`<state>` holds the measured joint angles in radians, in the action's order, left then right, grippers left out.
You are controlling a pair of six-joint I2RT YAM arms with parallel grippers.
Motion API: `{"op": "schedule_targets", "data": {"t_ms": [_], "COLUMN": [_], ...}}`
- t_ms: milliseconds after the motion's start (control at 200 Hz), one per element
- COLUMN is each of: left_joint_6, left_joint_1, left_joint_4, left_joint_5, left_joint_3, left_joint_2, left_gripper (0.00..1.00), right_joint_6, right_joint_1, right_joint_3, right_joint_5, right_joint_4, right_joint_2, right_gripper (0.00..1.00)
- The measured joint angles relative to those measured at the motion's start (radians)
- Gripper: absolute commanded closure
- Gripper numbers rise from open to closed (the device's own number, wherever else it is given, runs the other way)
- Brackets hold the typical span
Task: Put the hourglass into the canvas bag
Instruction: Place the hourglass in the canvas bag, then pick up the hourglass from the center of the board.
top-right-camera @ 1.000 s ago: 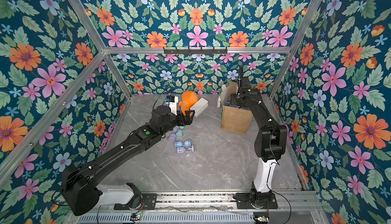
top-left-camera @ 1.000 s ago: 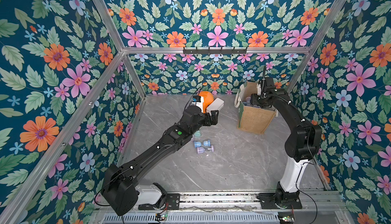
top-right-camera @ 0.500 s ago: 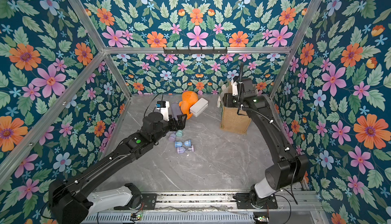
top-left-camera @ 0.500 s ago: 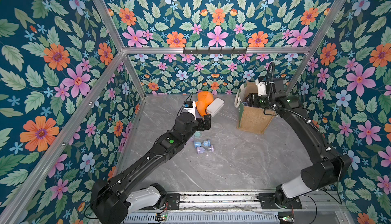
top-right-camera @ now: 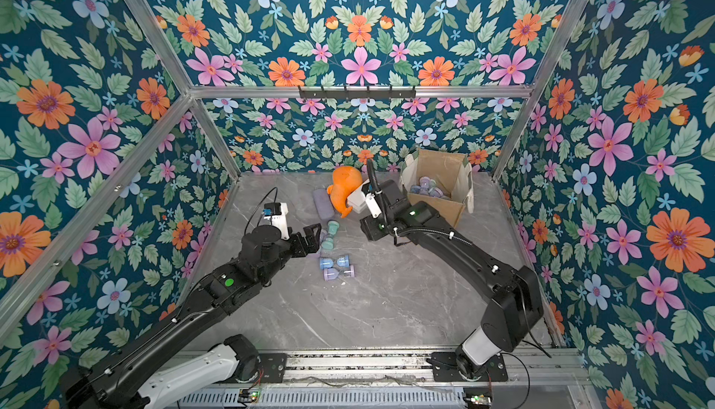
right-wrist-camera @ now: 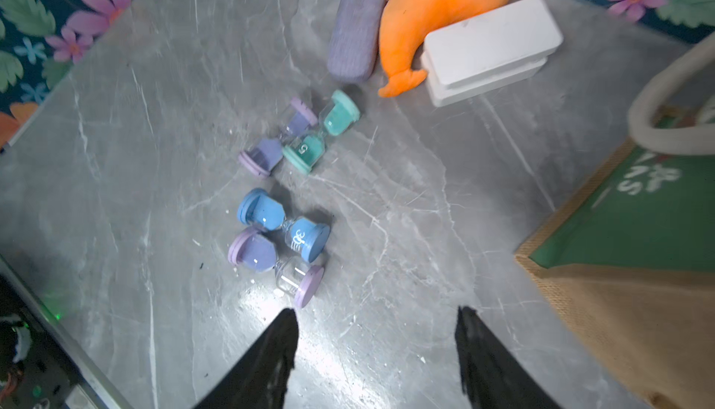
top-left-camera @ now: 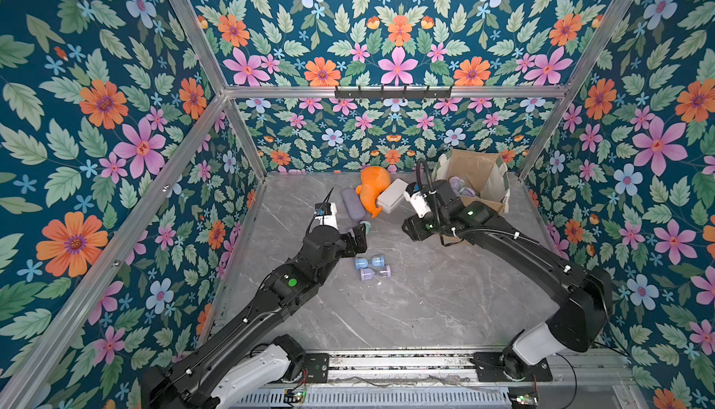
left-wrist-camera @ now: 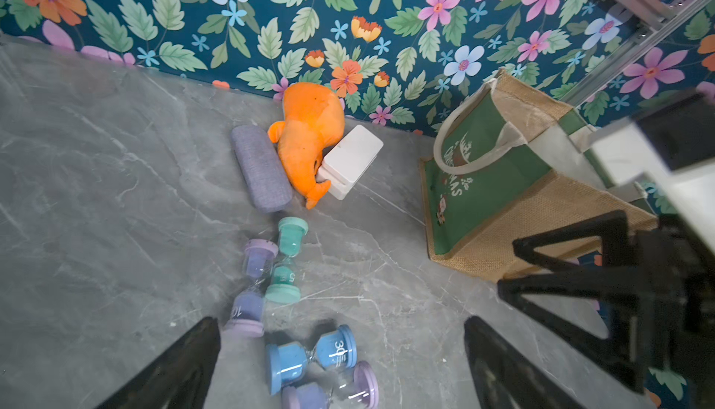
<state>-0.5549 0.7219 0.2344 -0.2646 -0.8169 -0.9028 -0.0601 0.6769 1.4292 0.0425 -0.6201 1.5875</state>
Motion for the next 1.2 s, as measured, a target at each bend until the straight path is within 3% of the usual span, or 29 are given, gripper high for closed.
{"op": "schedule_targets", "data": {"t_ms": [410, 690, 1200], "left_joint_6": [-0.044, -0.066, -0.070], "left_joint_1": [0.000, 0.000, 0.000], "left_joint_4": [0.085, 0.110, 0.118], "left_joint_5": [-0.070, -0.085, -0.098], "left_joint_3": [0.060, 0.079, 0.089], "left_joint_2": [0.093, 0.121, 0.114], "left_gripper": [0.00, 0.00, 0.00], "right_joint_6": [0.079, 0.166, 0.205], "right_joint_1": [0.130, 0.153, 0.183], "right_joint_3": [-0.060, -0.063, -0.067], "right_joint_5": [0.060, 0.137, 0.132], "right_joint_4": [0.102, 0.114, 0.141], "right_joint_2": [0.193, 0.260, 0.360], "right_gripper": [0.34, 0.34, 0.35]}}
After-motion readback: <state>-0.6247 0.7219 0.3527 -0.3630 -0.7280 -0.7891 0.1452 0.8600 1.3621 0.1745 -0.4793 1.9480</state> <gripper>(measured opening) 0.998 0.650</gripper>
